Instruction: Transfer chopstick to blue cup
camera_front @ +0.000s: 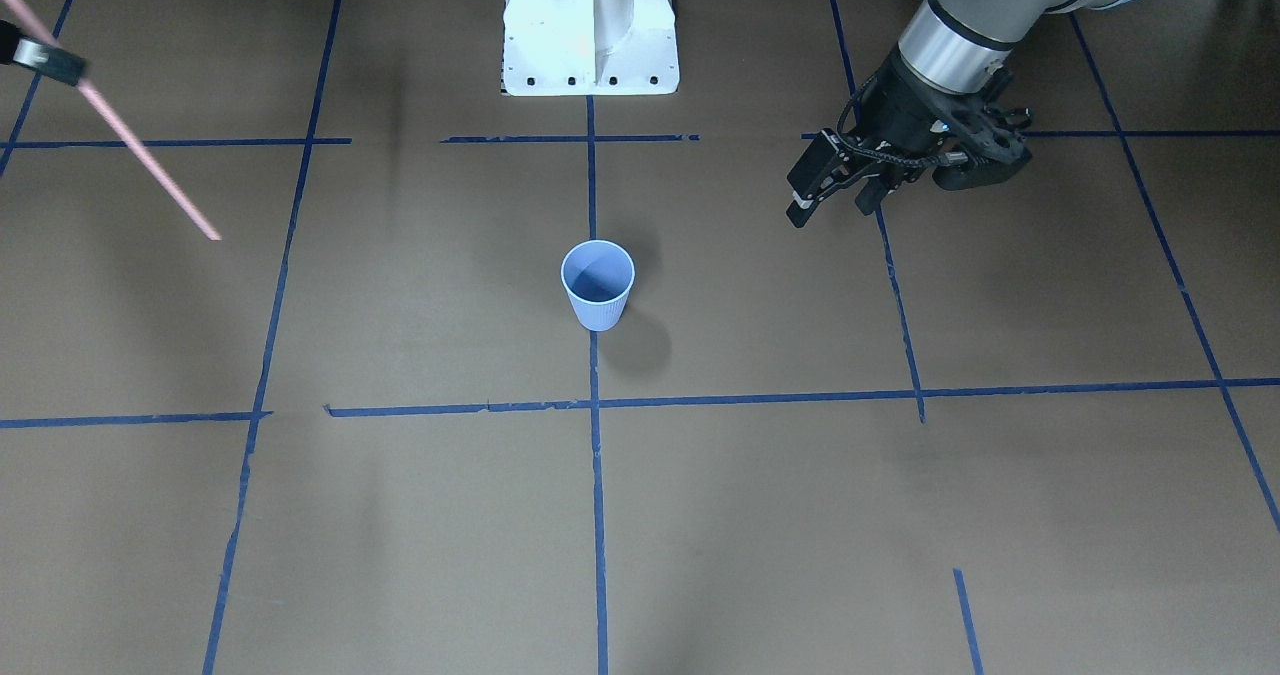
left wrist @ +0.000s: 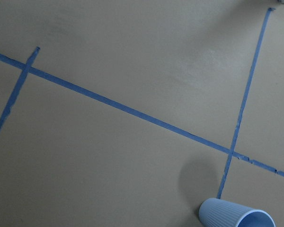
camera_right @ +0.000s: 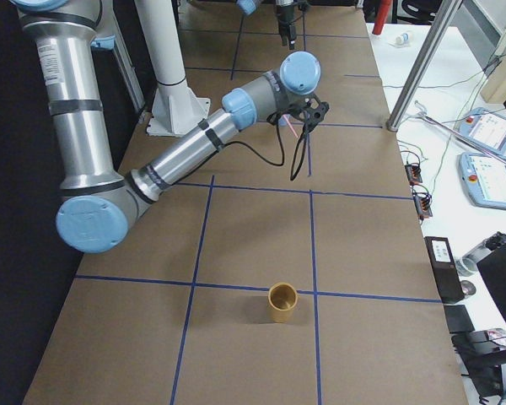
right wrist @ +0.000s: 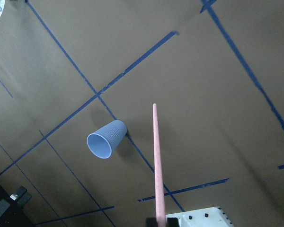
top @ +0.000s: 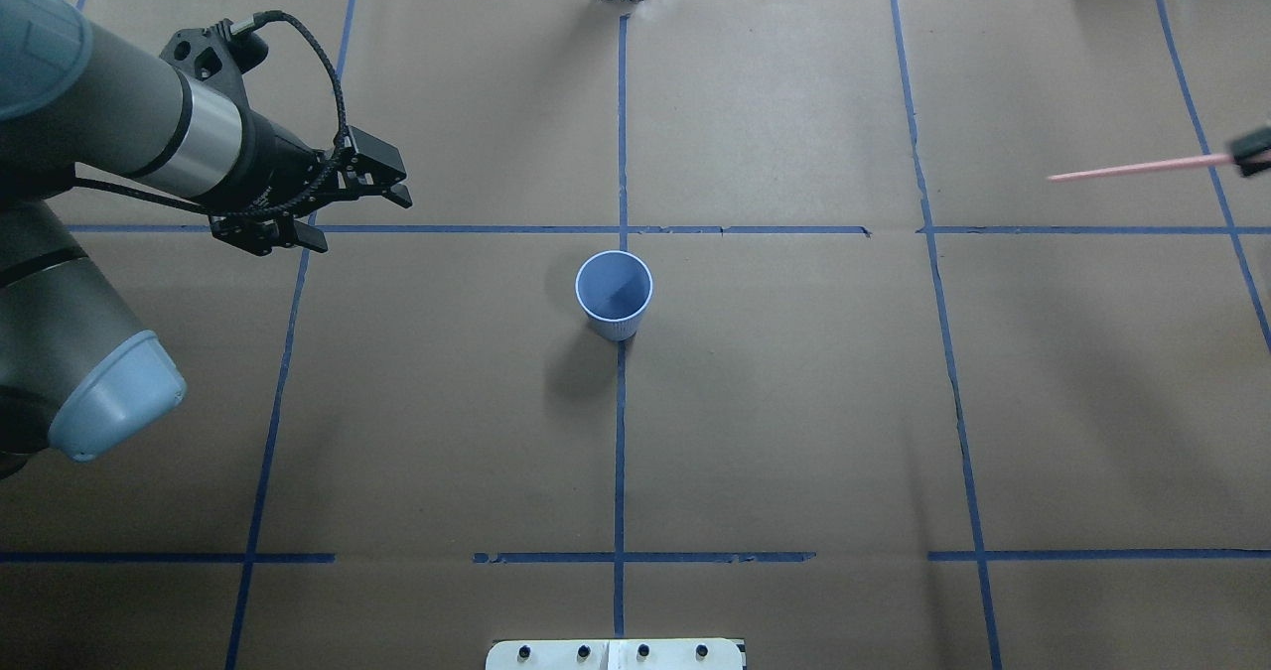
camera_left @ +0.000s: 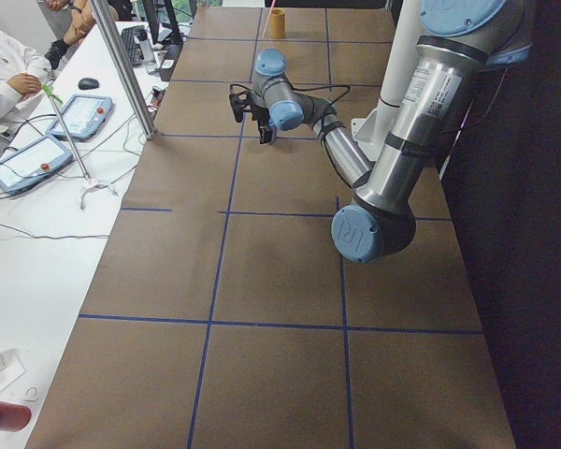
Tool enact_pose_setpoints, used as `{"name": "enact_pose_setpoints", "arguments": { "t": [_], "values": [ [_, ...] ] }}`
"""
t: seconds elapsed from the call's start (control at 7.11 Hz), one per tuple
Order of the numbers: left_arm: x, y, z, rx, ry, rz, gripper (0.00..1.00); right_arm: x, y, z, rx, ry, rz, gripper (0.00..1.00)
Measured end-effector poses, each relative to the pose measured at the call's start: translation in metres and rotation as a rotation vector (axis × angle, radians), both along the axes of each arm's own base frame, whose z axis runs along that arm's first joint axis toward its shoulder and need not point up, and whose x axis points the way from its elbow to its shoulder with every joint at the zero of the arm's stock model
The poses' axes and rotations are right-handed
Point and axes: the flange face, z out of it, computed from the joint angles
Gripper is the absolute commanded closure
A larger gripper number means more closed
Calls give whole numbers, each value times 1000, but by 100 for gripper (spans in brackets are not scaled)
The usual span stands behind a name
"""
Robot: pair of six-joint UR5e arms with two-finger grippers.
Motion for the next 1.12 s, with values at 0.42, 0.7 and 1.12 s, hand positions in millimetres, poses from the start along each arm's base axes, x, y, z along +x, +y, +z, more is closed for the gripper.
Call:
{"name": "enact_pose_setpoints", "arguments": {
  "t": [0.42, 0.7, 1.12],
  "values": [
    [-2, -2, 10, 16, 9, -2, 0, -119, -30, -76, 2, 40, -112, 100],
    [0, -3, 12, 16, 7, 0, 0, -181, -36, -107, 36, 55, -170, 100],
    [1, -3, 13, 15, 7, 1, 0, -268, -50, -133, 123, 60, -216, 100]
  ]
}}
